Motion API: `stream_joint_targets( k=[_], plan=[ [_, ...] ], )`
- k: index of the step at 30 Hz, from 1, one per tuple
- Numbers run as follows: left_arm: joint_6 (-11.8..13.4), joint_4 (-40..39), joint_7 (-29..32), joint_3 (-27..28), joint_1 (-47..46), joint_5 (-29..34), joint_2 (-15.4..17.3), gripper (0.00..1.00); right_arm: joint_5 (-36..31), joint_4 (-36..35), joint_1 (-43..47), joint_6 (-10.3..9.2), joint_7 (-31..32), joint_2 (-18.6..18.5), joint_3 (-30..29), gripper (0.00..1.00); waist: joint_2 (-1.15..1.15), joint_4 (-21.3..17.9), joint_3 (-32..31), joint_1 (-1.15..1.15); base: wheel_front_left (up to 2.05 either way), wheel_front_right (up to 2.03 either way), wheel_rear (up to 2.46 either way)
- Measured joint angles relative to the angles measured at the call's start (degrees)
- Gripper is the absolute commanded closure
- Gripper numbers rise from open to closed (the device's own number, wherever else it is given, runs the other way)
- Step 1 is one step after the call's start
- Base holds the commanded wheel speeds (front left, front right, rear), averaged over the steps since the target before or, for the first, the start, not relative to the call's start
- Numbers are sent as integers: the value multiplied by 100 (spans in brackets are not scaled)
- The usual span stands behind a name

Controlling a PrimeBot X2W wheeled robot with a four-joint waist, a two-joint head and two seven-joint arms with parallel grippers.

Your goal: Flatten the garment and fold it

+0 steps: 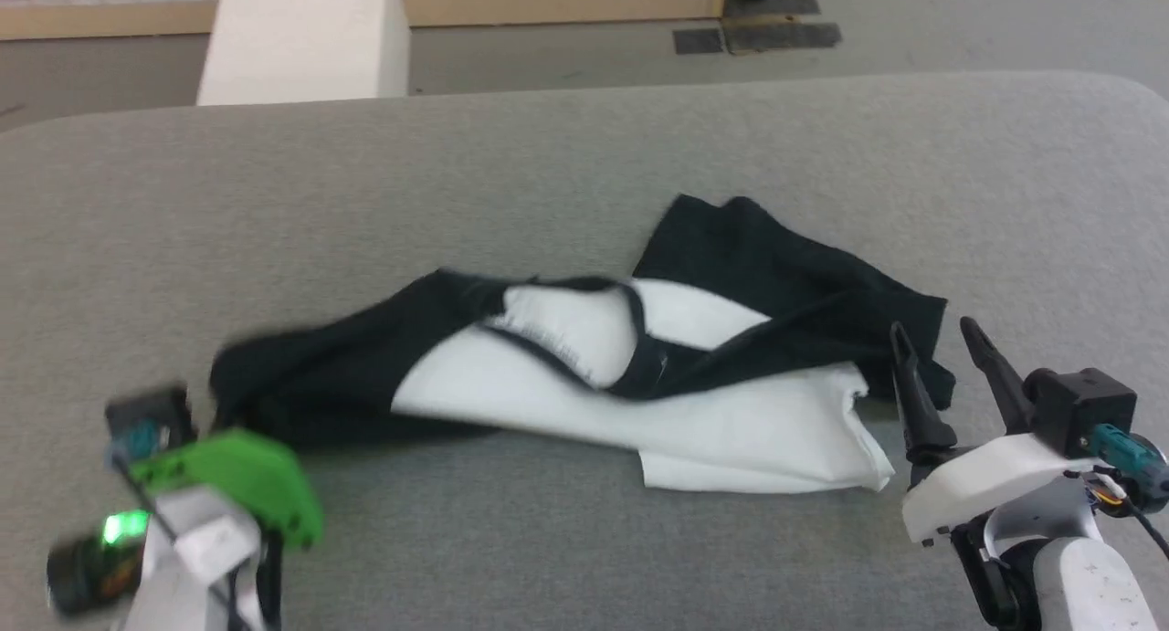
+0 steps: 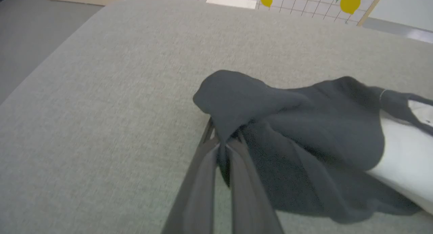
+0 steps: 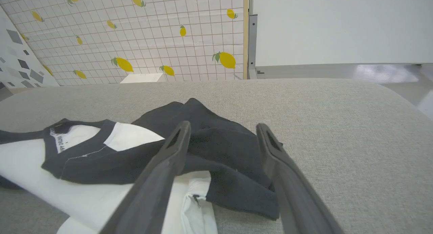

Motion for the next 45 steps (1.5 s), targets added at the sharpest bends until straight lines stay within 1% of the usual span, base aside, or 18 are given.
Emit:
stream_joint_targets(
  k=[2, 3, 4, 7, 8, 10, 13, 16, 19, 24, 27, 30, 39, 40, 41, 42, 43, 45],
  plan=[
    [99, -45, 236, 105, 411, -144, -19, 100, -34, -5, 12, 0, 78, 2, 29, 0, 0, 102, -57, 0, 0, 0, 0],
    [97, -73, 270, 112, 532, -220, -44, 28, -55, -12, 20, 0, 118, 0, 48, 0, 0, 141, -75, 0, 0, 0, 0],
    [64, -113, 253, 112, 633, -319, -97, 0, -102, -24, 29, 0, 159, 0, 83, 0, 0, 189, -92, 0, 0, 0, 0],
    [-162, -211, -37, 11, 707, -377, -157, 0, -521, -58, 19, 0, 296, -29, 363, 0, 0, 297, -119, 0, 0, 0, 0],
    [-213, -242, -241, 7, 710, -381, -178, 0, -694, -63, 4, 0, 353, -107, 543, 0, 0, 327, -123, 0, 0, 0, 0],
    [-255, -318, -709, 11, 712, -382, -245, 0, -907, -19, -87, 2, 497, -350, 823, 0, 0, 380, -122, 0, 0, 0, 0],
    [-368, -321, -1551, -14, 698, -375, -324, 0, -1035, 190, -361, 1, 768, -899, 1146, 0, 0, 479, -93, 0, 0, 0, 0],
    [-463, -130, -2140, -70, 660, -374, -369, 0, -1043, 504, -685, 2, 1049, -1303, 1386, 0, 0, 573, -43, 0, 0, 0, 0],
    [-523, 58, -2526, -180, 537, -357, -445, 0, -999, 805, -1057, 2, 1201, -1602, 1618, 0, 0, 657, 40, 0, 0, 0, 0],
    [-568, 301, -2716, -397, 222, -322, -538, 0, -813, 1322, -1573, 2, 1491, -2029, 2138, 0, 0, 808, 185, 0, 0, 0, 0],
    [-598, 402, -2763, -460, 119, -322, -555, 0, -494, 1561, -1825, 2, 1652, -2223, 2522, 0, 0, 874, 274, 0, 0, 0, 0],
    [-620, 475, -2778, -500, 55, -324, -572, 0, -5, 1739, -2117, 1, 1764, -2450, 2966, 0, 0, 919, 361, 0, 0, 0, 0],
    [-669, 508, -2818, -636, -171, -324, -592, 0, 1095, 2014, -3026, 1, 1919, -3048, 4089, 0, 0, 957, 581, 0, 0, 0, 0],
    [-670, 516, -2817, -649, -193, -324, -592, 0, 1273, 2048, -3095, 1, 1964, -3076, 4220, 4, 0, 956, 599, 0, 0, 0, 0],
    [-670, 523, -2816, -658, -205, -324, -592, 0, 1432, 2063, -3143, 1, 2008, -3099, 4344, 59, 0, 953, 610, 0, 0, 0, 0],
    [-670, 536, -2816, -665, -220, -324, -592, 0, 1616, 2078, -3189, 1, 2030, -3127, 4462, 85, 0, 946, 619, 0, 0, 0, 0],
    [-670, 547, -2815, -668, -230, -325, -592, 0, 1749, 2082, -3239, 1, 2025, -3161, 4565, 100, 0, 935, 619, 0, 0, 0, 0],
    [-670, 577, -2811, -681, -235, -325, -592, 0, 1969, 2098, -3277, 2, 1850, -3204, 4529, 100, 0, 924, 596, 0, 0, 0, 0]
  ],
)
